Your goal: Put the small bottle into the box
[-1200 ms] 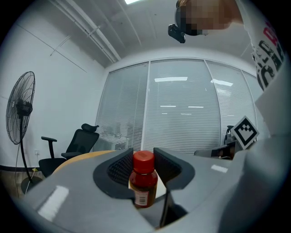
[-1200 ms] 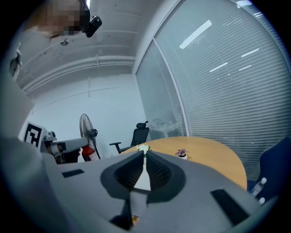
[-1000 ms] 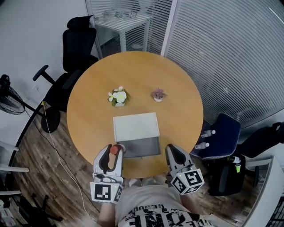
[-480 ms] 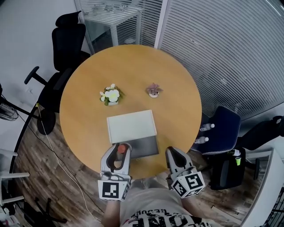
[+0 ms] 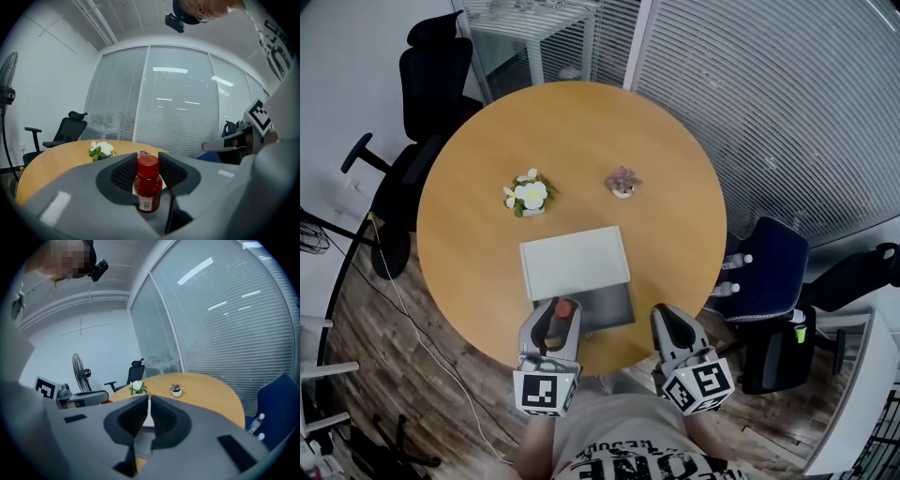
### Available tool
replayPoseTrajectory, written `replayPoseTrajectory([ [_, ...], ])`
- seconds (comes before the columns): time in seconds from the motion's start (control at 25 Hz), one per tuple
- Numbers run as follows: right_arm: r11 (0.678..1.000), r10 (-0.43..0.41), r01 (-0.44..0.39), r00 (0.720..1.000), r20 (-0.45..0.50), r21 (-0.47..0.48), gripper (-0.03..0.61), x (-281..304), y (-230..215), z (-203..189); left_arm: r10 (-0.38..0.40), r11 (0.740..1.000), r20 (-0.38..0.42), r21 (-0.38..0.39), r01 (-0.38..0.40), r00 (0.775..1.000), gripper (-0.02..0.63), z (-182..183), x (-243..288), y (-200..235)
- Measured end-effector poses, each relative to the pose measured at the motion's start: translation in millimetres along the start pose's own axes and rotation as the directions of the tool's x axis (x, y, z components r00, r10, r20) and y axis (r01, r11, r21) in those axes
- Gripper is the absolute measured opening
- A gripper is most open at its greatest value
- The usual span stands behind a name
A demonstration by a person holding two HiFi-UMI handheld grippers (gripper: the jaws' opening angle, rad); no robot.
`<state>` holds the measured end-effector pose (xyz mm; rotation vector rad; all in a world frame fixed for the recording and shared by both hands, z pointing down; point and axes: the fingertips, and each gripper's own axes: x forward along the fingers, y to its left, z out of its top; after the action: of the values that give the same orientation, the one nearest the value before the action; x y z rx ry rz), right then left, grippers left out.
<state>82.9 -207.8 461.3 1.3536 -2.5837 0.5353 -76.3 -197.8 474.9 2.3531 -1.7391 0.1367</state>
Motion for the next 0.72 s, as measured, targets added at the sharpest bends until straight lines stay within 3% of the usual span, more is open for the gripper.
replayPoseTrajectory([
  [0.72,1.0,-0.018,0.018,1.0,-0.011,0.006,0.026,-7,5,-8,-0.019,0.999,-0.117,-0.035,0.015,0.993,0.146,-61,14,0],
])
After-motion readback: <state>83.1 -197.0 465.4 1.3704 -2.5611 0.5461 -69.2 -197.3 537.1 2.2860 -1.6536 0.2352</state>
